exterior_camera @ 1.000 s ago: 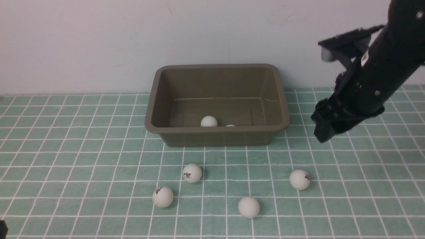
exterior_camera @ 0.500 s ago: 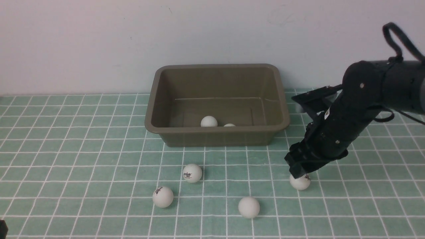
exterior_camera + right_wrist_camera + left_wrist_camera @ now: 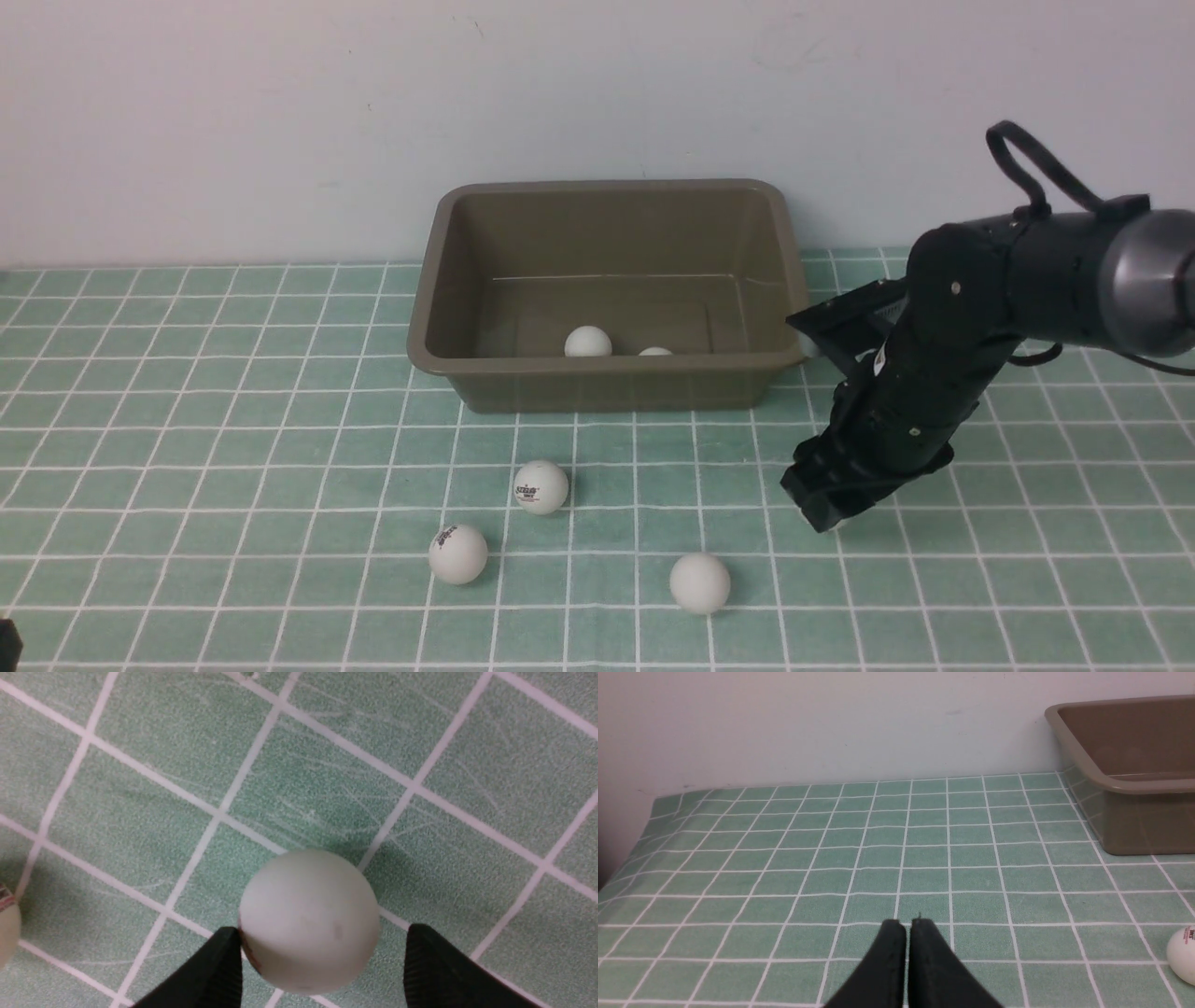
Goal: Put the table tennis balls in the box on the green coffee tablecloth.
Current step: 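Reach for and grasp a ping pong ball on the table, then release the ping pong ball into the bin and lift the gripper away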
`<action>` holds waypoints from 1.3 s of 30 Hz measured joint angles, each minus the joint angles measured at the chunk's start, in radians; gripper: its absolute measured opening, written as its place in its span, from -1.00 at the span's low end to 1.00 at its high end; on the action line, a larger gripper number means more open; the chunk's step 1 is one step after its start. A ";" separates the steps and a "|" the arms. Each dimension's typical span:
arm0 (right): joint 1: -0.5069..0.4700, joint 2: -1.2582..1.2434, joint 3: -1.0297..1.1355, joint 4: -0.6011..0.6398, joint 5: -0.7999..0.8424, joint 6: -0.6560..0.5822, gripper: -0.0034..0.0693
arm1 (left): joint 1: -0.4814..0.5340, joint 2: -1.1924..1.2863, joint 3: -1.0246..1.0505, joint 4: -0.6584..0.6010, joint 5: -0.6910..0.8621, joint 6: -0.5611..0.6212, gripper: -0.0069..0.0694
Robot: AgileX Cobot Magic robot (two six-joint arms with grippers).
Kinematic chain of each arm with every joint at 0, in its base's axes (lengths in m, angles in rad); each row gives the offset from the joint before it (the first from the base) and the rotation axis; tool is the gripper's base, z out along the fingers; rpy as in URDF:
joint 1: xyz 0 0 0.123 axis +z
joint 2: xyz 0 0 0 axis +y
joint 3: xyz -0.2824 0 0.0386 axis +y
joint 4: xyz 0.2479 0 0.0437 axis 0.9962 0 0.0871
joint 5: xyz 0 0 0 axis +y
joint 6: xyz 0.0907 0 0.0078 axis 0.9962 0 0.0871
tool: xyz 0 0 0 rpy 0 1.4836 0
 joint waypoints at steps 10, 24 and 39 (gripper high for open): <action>0.000 0.045 0.000 -0.002 -0.015 0.007 0.20 | 0.000 0.000 0.000 0.000 0.000 0.000 -0.83; 0.000 0.002 -0.276 0.133 0.287 -0.051 0.10 | 0.000 0.000 0.000 0.000 0.000 0.000 -0.83; 0.000 0.291 -0.738 0.158 0.143 -0.141 0.10 | 0.000 0.000 0.000 0.000 0.000 0.000 -0.83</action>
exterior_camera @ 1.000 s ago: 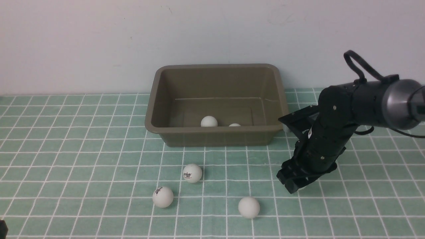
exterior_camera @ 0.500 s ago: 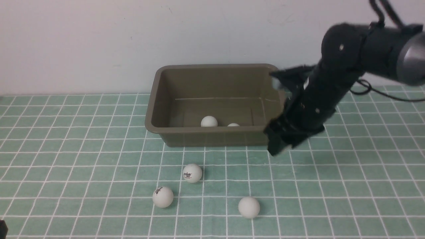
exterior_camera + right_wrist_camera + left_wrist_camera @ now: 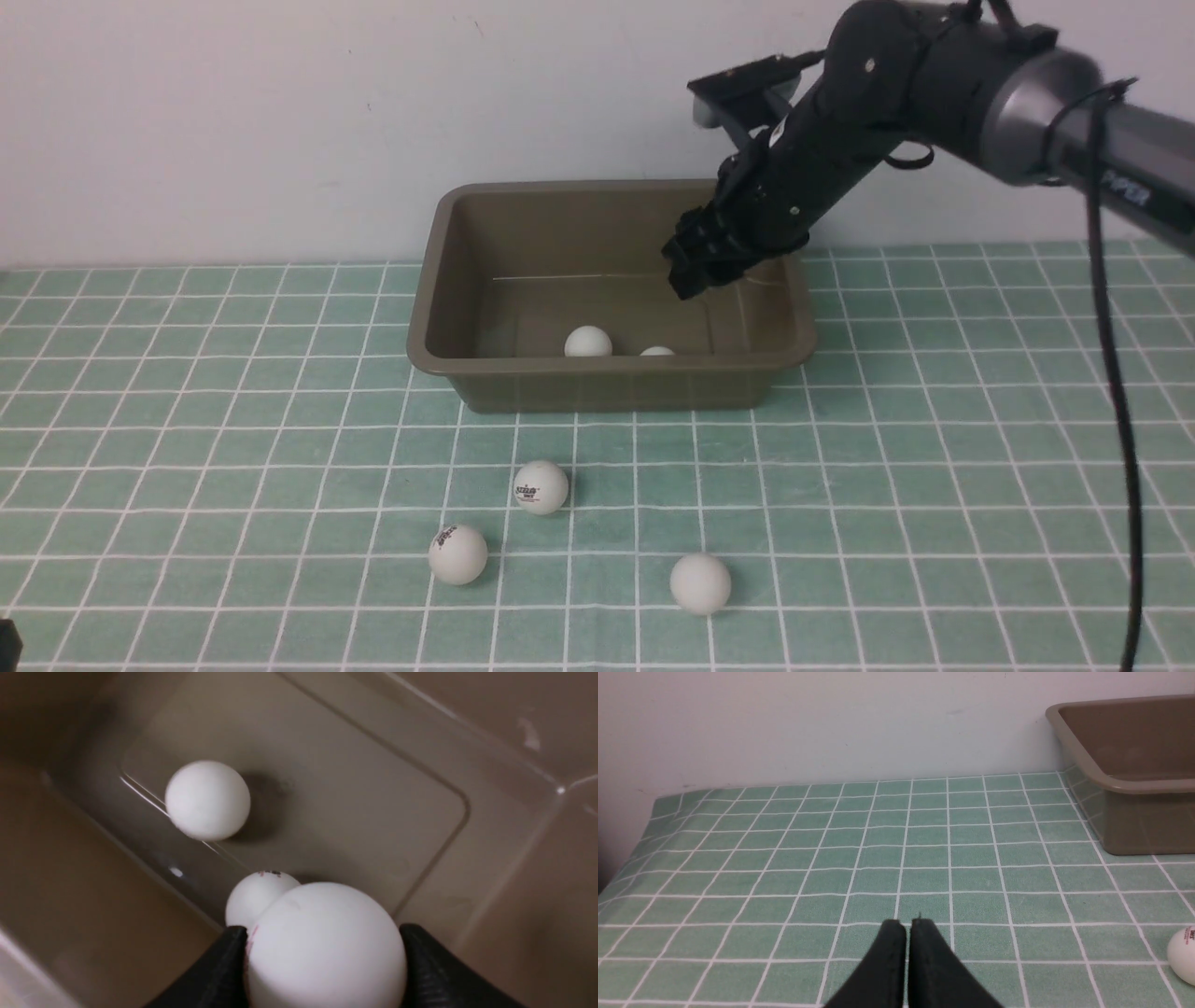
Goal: Put the table tennis balls in the box on the green coffee tablecloth.
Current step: 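Release the ping pong ball into the bin and lift the gripper away, then reach for and grasp a ping pong ball on the table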
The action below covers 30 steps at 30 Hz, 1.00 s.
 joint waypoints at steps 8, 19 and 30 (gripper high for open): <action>0.000 0.056 -0.058 -0.007 0.040 -0.026 0.43 | 0.000 0.000 0.000 0.000 0.000 0.000 -0.83; 0.010 -0.115 -0.203 0.017 0.209 0.103 0.44 | 0.000 0.000 0.000 0.000 0.000 0.000 -0.83; 0.175 -0.373 0.282 0.016 0.211 0.102 0.36 | 0.000 0.000 0.000 0.000 0.000 0.000 -0.83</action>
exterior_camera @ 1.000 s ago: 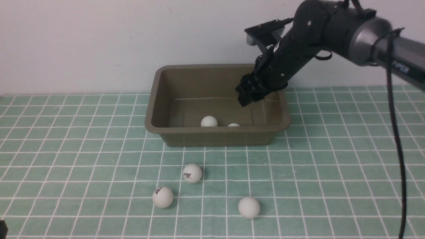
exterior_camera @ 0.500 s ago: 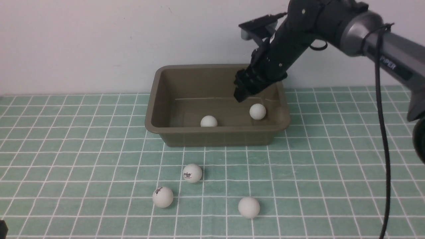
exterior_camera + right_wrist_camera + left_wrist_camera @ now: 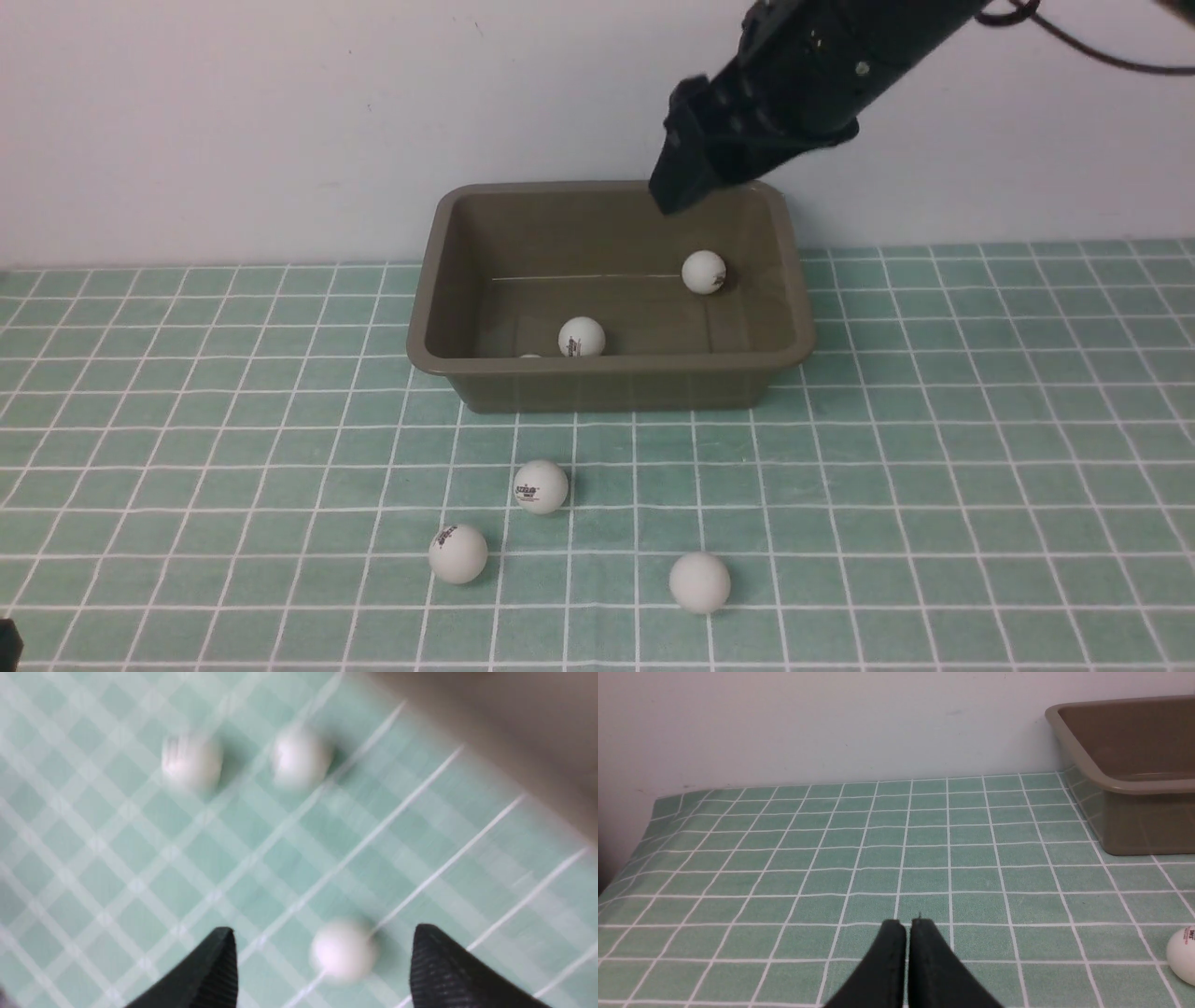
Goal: Put the table tennis balls in the box on the green coffee tablecloth.
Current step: 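Reach for and grasp a ping pong ball on the table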
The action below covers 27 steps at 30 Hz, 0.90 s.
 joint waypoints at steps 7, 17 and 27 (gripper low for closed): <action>0.126 0.007 0.249 -0.083 -0.106 -0.012 0.11 | 0.000 0.000 0.000 0.000 0.000 0.000 -0.83; 0.132 0.051 0.326 -0.141 -0.212 0.000 0.08 | 0.000 0.000 0.000 0.000 0.000 0.000 -0.83; 0.132 0.124 0.326 -0.151 -0.223 0.000 0.08 | 0.000 0.000 0.000 0.000 0.000 0.000 -0.83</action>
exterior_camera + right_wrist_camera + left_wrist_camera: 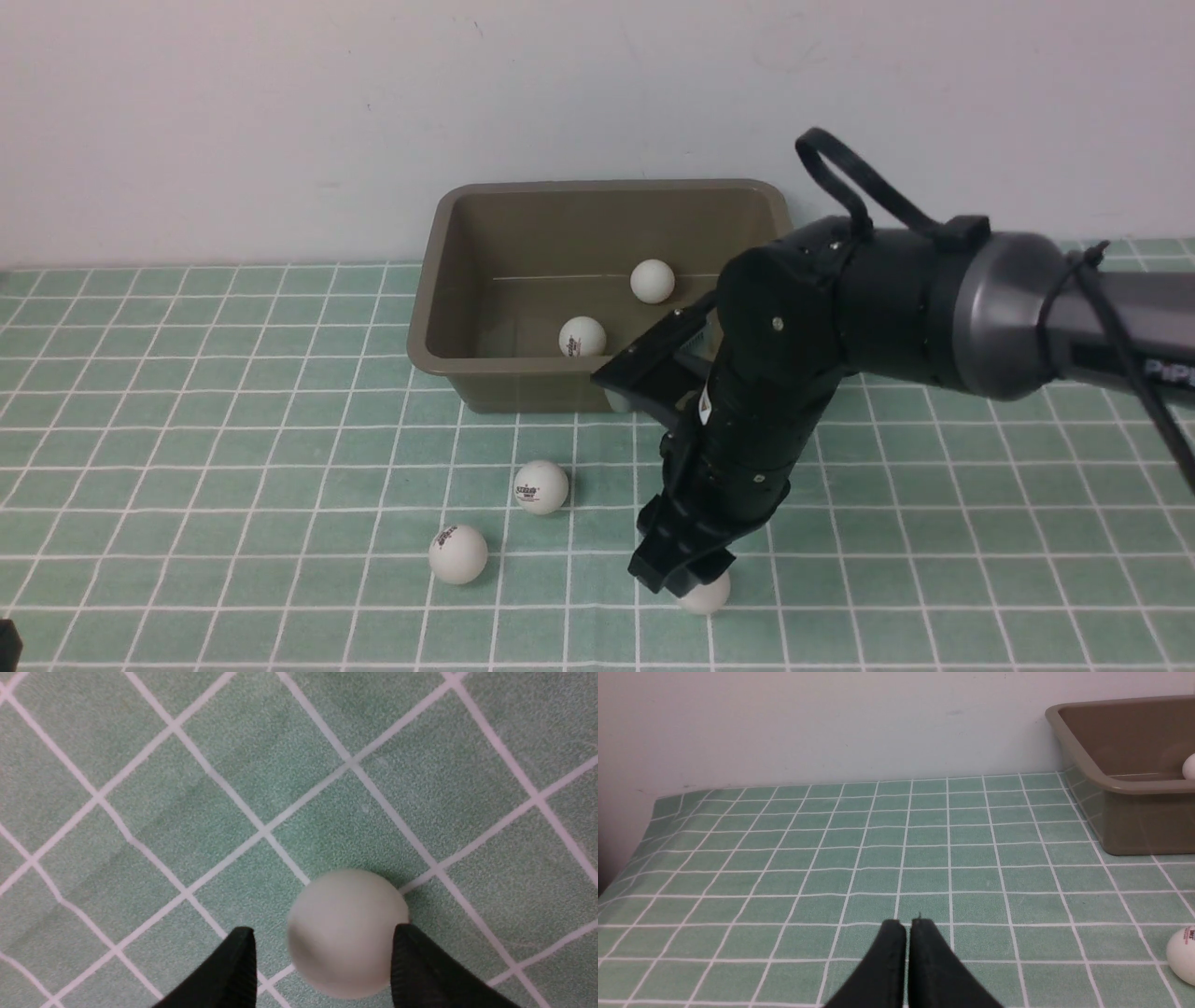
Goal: Put the table tennis balls in the box on the green coffee tablecloth.
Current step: 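Reach for and grasp a ping pong ball on the table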
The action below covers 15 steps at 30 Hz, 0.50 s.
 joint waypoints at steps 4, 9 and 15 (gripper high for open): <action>0.000 0.016 0.000 -0.013 -0.004 0.001 0.08 | 0.000 0.000 0.000 0.000 0.000 0.000 -0.83; 0.000 0.021 0.000 -0.014 -0.011 0.001 0.08 | 0.000 0.000 0.000 0.000 0.000 0.000 -0.83; 0.000 0.025 0.000 -0.014 -0.011 0.001 0.08 | 0.000 0.000 0.000 0.000 0.000 0.000 -0.83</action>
